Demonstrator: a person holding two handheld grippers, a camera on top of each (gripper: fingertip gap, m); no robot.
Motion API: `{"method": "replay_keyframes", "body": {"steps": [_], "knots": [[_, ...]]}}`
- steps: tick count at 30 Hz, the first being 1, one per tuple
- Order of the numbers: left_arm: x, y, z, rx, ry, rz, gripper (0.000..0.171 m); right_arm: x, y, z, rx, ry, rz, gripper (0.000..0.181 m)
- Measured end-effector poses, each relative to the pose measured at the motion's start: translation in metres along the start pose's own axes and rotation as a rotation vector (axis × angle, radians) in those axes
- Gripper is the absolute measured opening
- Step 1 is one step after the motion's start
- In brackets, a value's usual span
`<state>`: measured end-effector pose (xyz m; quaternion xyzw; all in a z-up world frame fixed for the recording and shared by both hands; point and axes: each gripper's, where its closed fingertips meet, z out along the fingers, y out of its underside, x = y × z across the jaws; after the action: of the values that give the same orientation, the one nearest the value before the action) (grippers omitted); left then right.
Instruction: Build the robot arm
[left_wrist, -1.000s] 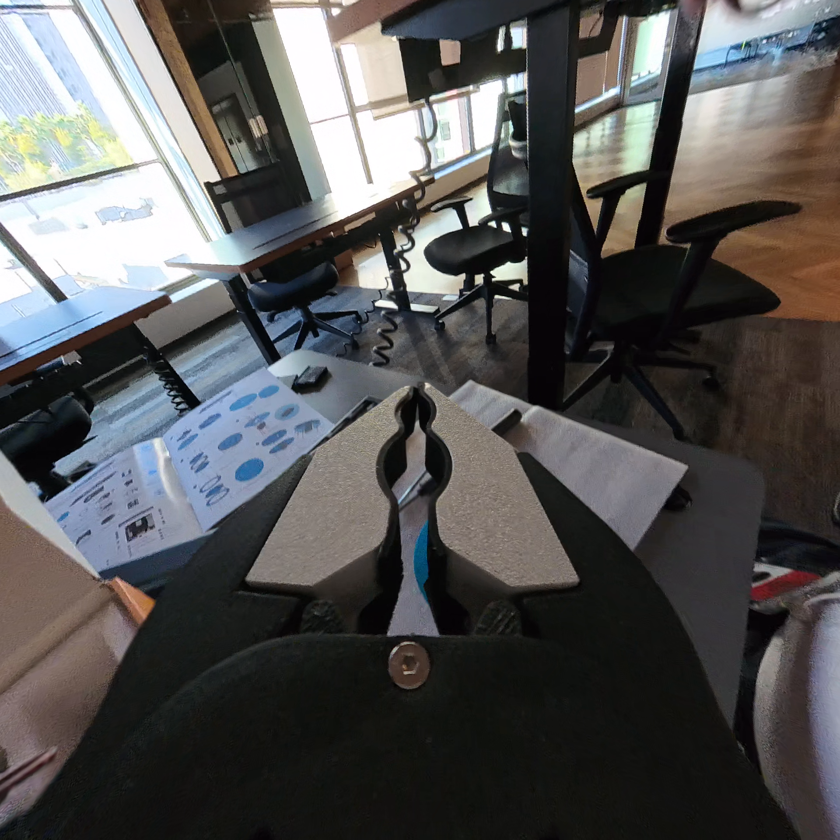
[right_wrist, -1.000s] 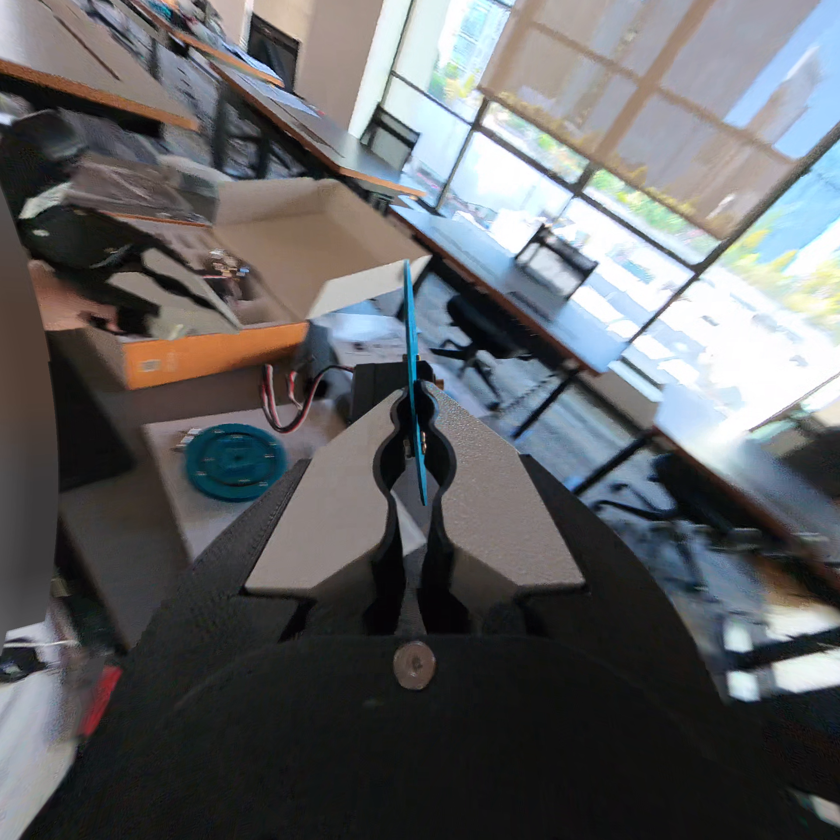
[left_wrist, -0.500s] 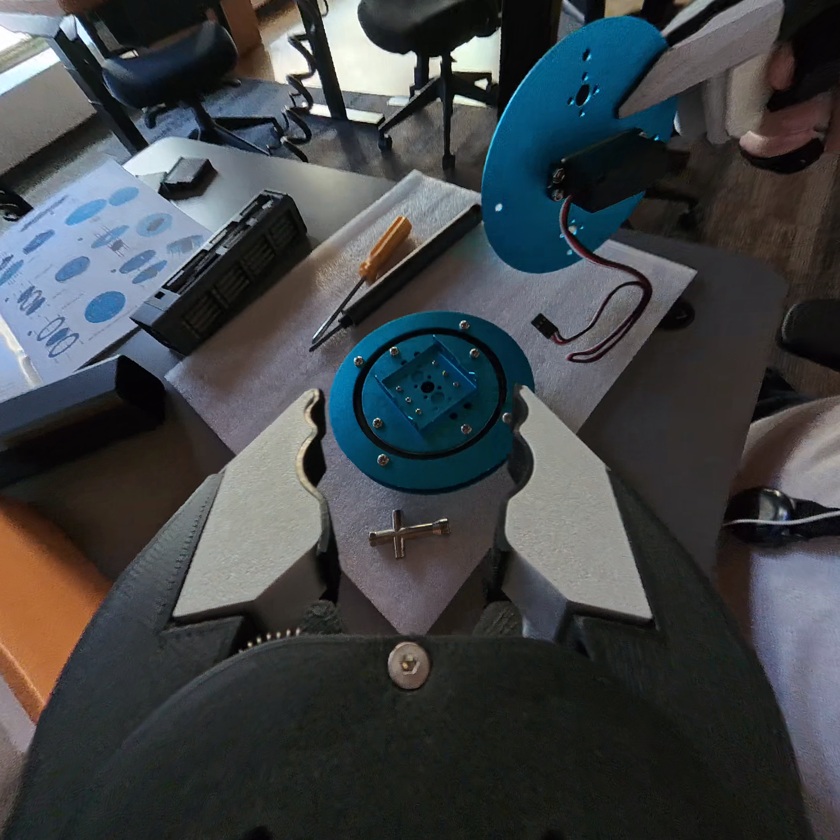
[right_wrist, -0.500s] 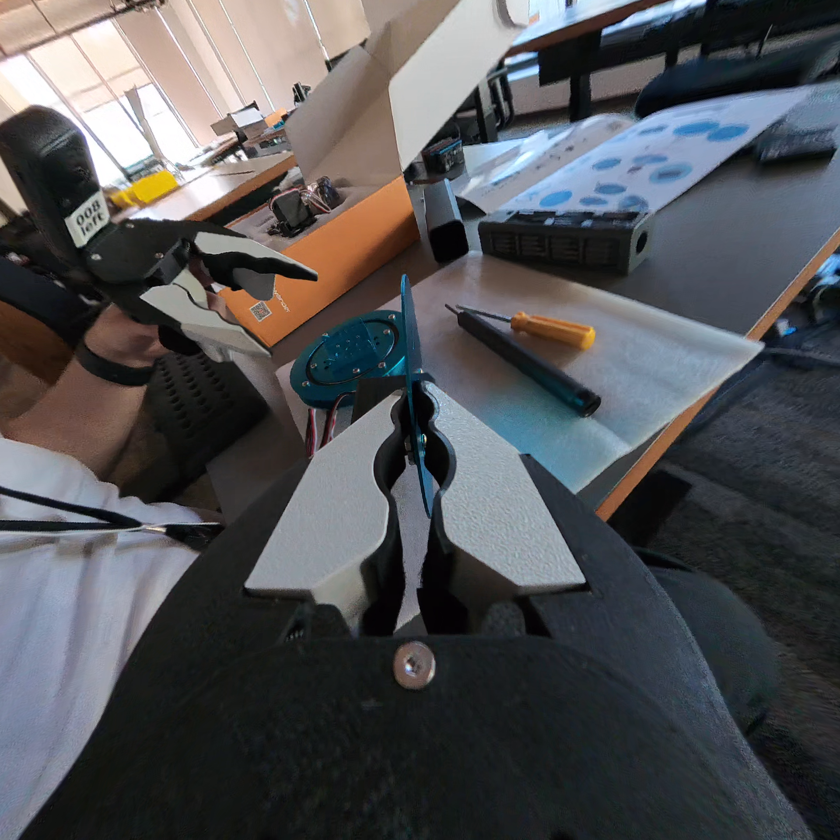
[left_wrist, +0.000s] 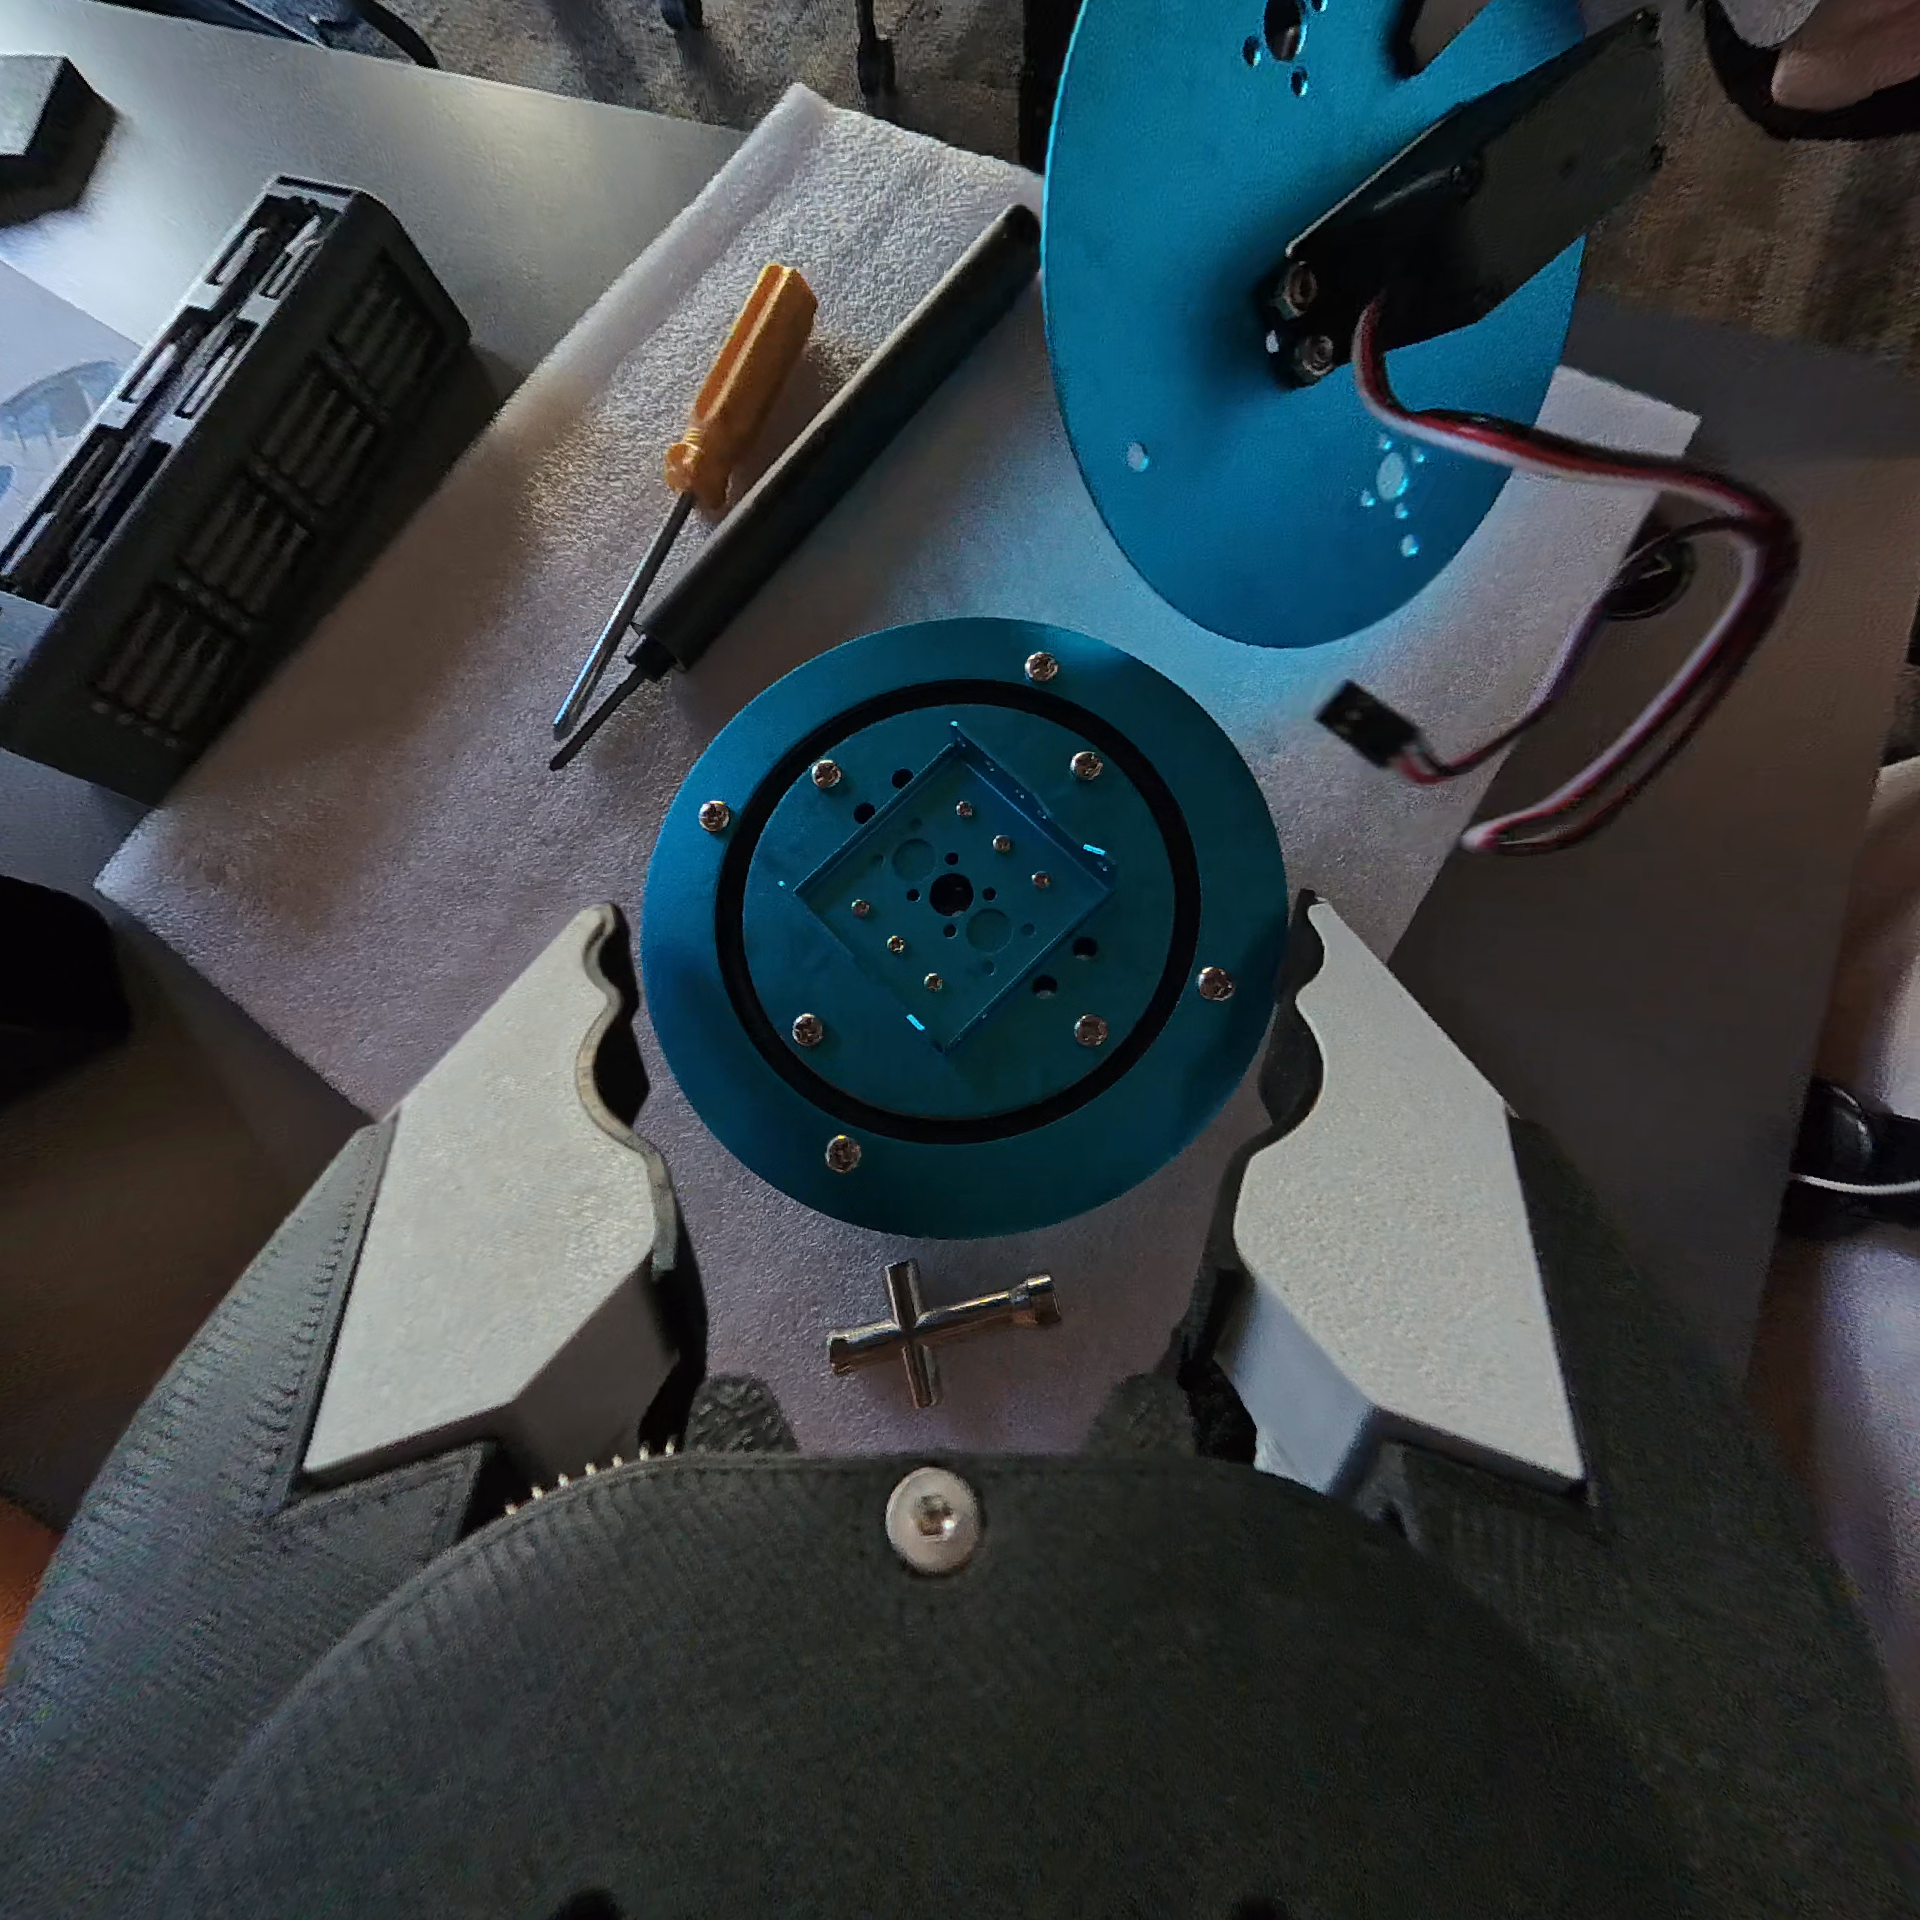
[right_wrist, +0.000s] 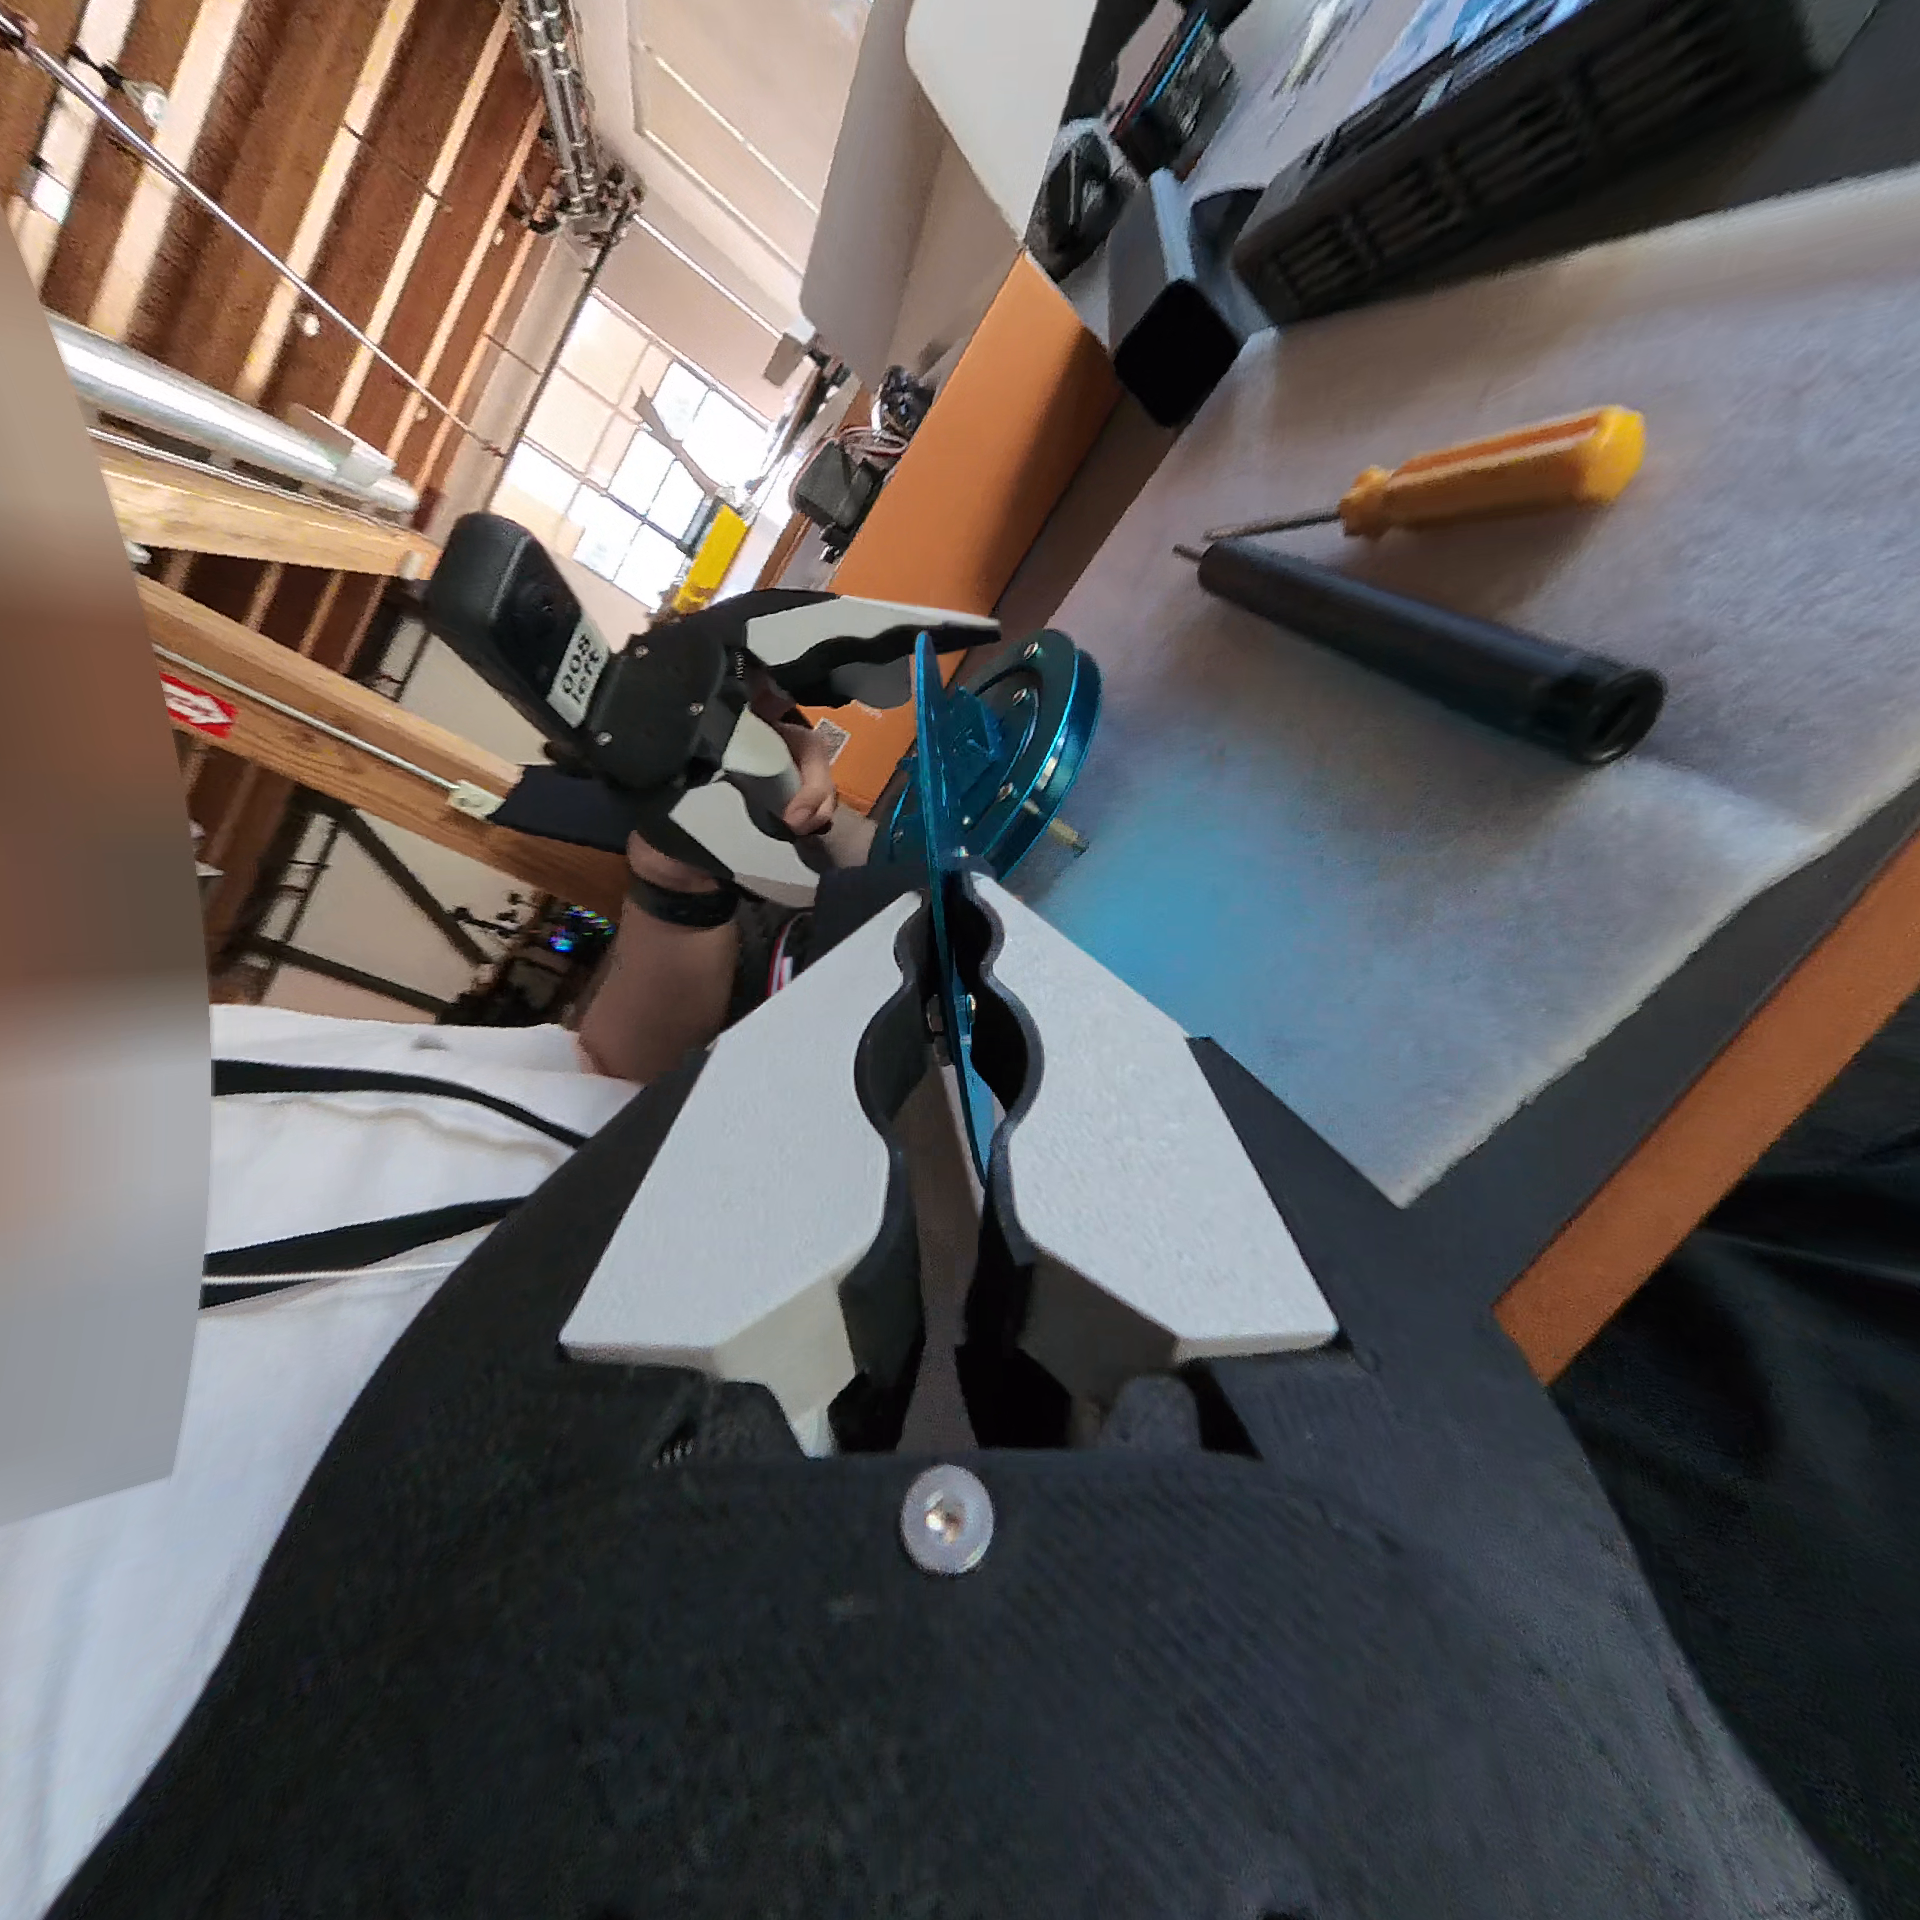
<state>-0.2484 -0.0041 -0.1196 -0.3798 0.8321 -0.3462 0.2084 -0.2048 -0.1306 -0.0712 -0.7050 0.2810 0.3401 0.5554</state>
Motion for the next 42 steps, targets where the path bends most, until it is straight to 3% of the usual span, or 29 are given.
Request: {"method": "replay_keyframes", "body": {"steps": [9, 25, 42], "knots": [[-0.007, -0.003, -0.019, 0.035, -0.038, -0.04, 0.114, 0.015, 0.009, 0.011, -0.043, -0.079, 0.189, 0.0], [-0.004, 0.01, -0.035, 0.032, -0.06, -0.079, 0.114, 0.034, 0.011, -0.006, -0.036, -0.073, 0.271, 0.0], [-0.005, 0.002, -0.011, 0.034, -0.044, -0.084, 0.121, 0.03, 0.018, -0.001, -0.043, -0.138, 0.308, 0.0]]}}
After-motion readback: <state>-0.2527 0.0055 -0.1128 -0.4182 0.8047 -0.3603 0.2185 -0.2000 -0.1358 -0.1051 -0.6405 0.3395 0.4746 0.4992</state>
